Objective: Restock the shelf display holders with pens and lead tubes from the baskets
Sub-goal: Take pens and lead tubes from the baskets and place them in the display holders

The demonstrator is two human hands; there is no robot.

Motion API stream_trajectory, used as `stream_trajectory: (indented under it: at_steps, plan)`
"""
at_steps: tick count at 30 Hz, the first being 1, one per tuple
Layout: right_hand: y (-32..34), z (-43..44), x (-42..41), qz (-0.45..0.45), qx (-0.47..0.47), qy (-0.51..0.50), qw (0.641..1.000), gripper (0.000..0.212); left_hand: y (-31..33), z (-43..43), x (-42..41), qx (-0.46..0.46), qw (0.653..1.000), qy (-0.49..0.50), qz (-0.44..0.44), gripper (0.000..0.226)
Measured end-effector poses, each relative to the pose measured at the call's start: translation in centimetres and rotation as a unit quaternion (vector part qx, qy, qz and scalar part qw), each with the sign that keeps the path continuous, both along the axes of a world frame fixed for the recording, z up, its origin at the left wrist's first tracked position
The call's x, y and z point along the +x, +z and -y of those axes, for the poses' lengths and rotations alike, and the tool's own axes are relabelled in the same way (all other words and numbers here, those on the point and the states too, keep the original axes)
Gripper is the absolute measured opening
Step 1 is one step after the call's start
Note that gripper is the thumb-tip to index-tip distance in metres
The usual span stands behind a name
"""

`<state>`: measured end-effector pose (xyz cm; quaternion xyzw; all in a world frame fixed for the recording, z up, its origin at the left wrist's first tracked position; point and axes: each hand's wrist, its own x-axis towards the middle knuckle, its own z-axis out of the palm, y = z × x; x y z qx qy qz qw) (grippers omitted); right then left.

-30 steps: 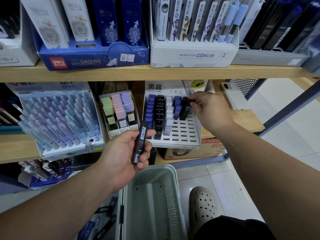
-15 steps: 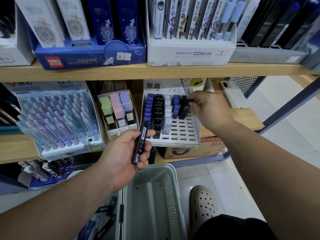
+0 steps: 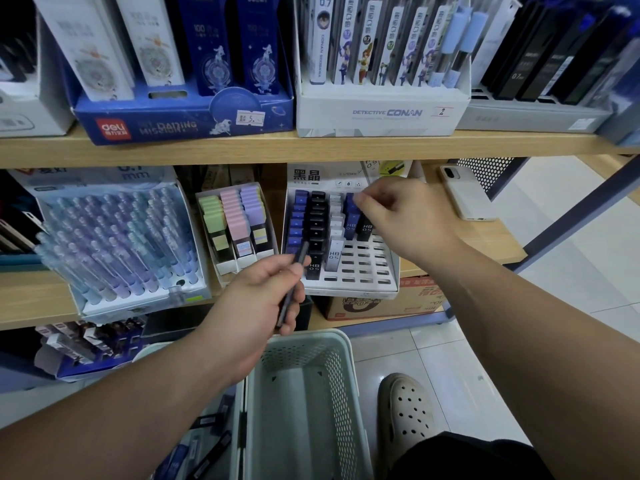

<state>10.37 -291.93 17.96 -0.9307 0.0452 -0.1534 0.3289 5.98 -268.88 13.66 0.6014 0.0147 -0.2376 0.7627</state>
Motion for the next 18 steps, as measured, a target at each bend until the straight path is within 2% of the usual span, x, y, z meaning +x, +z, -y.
stream_trajectory:
  at_steps: [2,4,8,12,15,18]
  plan:
    - [1.2,-1.4,-0.8,-0.059,0.120,0.077,0.988,0.021,0.2,0.4,-0.2,0.038,0.997,-0.011,0.063,0.023]
    - [1.7,-2.5,-1.7,-0.124,0.185,0.153,0.963,0.016,0.4,0.9,-0.4,0.043,0.994,-0.013,0.098,0.028]
    - [1.8,-2.9,-2.7,-0.167,0.241,0.191,0.937,0.002,0.6,1.5,-0.8,0.046,0.988,0.002,0.145,0.045]
    - [1.7,-2.8,-3.3,-0.176,0.287,0.197,0.921,0.014,0.7,1.5,-0.5,0.063,0.981,0.027,0.182,0.042]
    - [2.0,-2.4,-3.4,-0.156,0.314,0.195,0.916,0.018,0.9,1.9,-0.2,0.063,0.983,0.039,0.168,0.033]
    - [2.4,-1.2,-3.3,-0.122,0.353,0.146,0.916,0.024,1.4,2.4,0.1,0.005,0.994,0.077,0.077,0.020]
